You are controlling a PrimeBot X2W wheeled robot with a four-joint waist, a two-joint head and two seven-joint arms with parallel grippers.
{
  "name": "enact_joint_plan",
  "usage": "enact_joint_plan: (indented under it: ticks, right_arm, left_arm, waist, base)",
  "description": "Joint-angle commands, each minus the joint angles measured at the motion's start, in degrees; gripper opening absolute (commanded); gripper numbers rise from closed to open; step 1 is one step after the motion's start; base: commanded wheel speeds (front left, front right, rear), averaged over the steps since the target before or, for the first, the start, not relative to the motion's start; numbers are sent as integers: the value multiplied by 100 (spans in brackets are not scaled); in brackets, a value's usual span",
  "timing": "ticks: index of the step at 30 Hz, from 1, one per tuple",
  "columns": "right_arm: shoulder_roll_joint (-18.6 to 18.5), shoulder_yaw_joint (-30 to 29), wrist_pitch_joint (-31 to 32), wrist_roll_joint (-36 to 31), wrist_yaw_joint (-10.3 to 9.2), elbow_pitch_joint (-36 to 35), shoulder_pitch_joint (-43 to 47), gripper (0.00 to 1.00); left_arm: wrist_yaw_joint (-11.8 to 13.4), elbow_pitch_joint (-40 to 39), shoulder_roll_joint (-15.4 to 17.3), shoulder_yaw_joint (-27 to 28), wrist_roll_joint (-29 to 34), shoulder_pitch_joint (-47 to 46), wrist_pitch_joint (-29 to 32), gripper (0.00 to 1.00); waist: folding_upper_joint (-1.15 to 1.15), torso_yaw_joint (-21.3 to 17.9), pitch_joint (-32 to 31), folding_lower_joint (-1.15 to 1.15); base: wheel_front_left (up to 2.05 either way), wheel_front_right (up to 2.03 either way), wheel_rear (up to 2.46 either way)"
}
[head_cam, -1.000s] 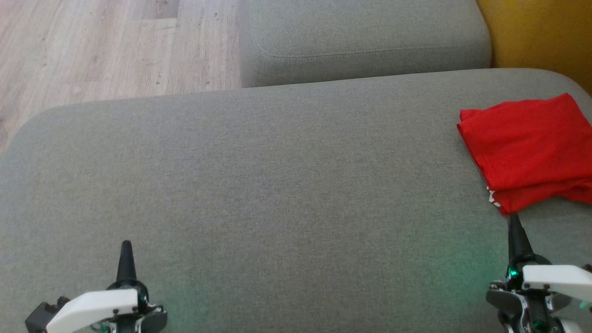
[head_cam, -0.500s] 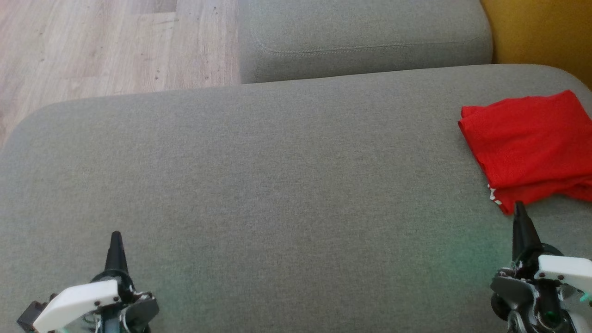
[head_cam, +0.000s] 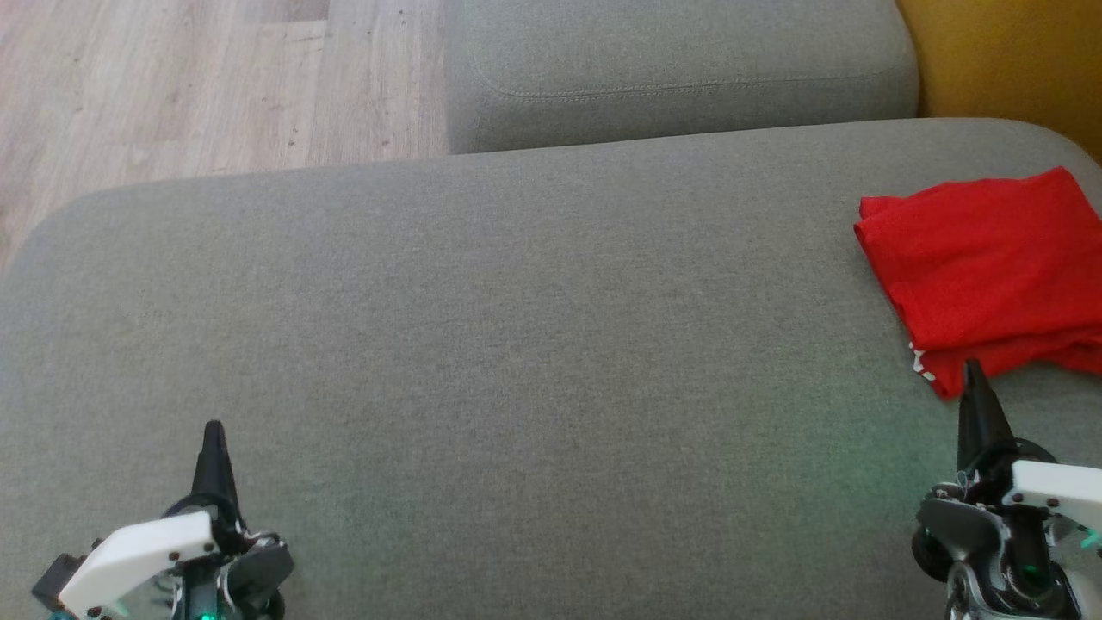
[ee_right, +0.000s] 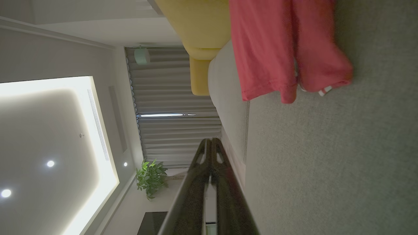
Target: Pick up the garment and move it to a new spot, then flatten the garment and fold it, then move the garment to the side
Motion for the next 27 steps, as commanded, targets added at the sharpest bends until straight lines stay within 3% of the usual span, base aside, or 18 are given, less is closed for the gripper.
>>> enact_joint_plan:
  ticks: [1,27]
  right_arm:
    - [-42,100,63,22,-5,-190,-261,0]
    - [-11,56,99,-15,-5,-187,-265,0]
  left_arm:
    - [-38,-164,52,234,1,-273,34,0]
    - [-38,-161,12,290,48,-277,79,0]
  waist:
    - [0,0,-1,0]
    - [0,0,-1,0]
  base:
    - [0,0,0]
    - [0,0,0]
